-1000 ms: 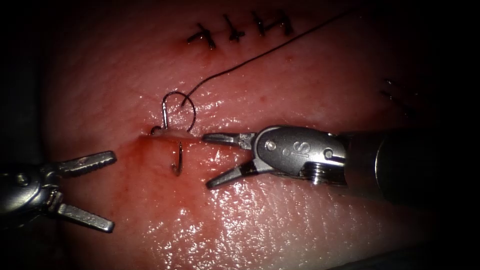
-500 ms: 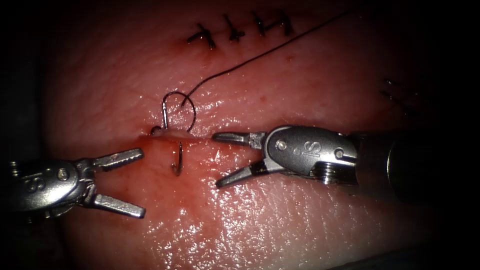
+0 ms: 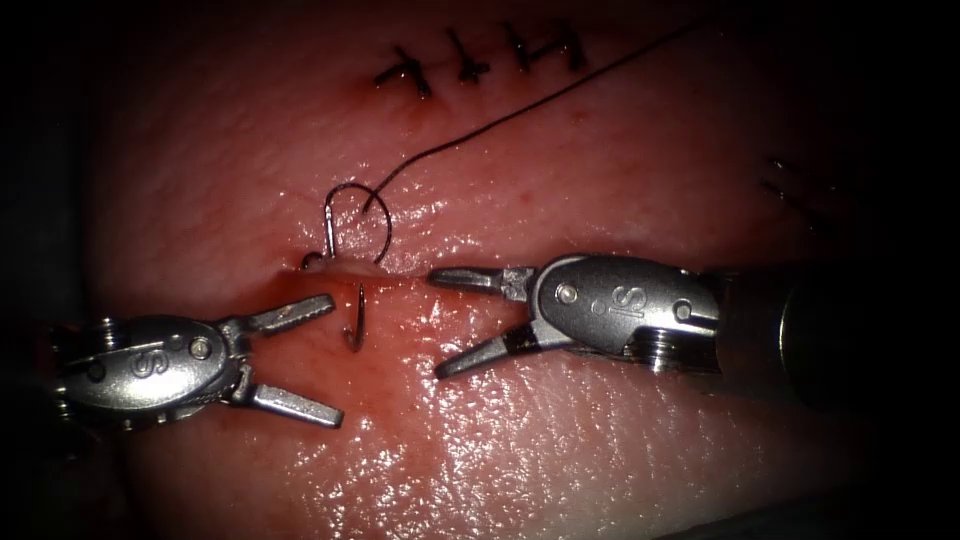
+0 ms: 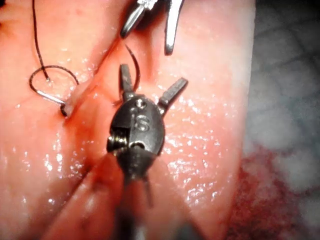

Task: Wound Closure
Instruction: Pull the needle through the wound with left jaws

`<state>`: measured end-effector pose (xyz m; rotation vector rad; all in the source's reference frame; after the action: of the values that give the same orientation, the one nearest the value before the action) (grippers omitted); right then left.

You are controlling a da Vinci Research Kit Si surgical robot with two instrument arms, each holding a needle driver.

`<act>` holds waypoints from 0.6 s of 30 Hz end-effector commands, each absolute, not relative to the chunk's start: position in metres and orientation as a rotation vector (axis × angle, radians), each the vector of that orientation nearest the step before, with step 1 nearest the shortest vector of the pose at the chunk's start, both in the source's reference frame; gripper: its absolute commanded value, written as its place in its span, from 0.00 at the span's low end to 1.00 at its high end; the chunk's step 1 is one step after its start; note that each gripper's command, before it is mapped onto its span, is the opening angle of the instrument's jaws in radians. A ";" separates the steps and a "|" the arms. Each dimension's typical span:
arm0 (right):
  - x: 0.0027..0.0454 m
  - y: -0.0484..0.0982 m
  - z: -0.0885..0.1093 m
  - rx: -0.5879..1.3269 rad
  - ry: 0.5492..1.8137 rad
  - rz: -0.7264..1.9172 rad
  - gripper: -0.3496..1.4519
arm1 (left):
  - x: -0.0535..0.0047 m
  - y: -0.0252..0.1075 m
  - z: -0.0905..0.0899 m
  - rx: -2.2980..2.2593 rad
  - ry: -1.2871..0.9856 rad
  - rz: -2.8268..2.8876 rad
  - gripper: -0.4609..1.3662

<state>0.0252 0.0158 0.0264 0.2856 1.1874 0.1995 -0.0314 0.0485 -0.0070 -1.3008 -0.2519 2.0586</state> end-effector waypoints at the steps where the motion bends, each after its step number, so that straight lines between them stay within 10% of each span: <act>1: 0.0252 0.016 0.026 0.287 1.188 0.198 0.77 | -0.0315 0.049 -0.007 -1.293 -0.244 2.065 0.64; 18: 0.0250 0.016 0.026 0.286 1.196 0.199 0.76 | -0.0336 0.049 -0.002 -1.187 -0.182 2.156 0.61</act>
<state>0.0250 0.0155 0.0261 0.2846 1.1958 0.1998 -0.0336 0.0487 -0.0023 -1.1909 -0.1868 2.1552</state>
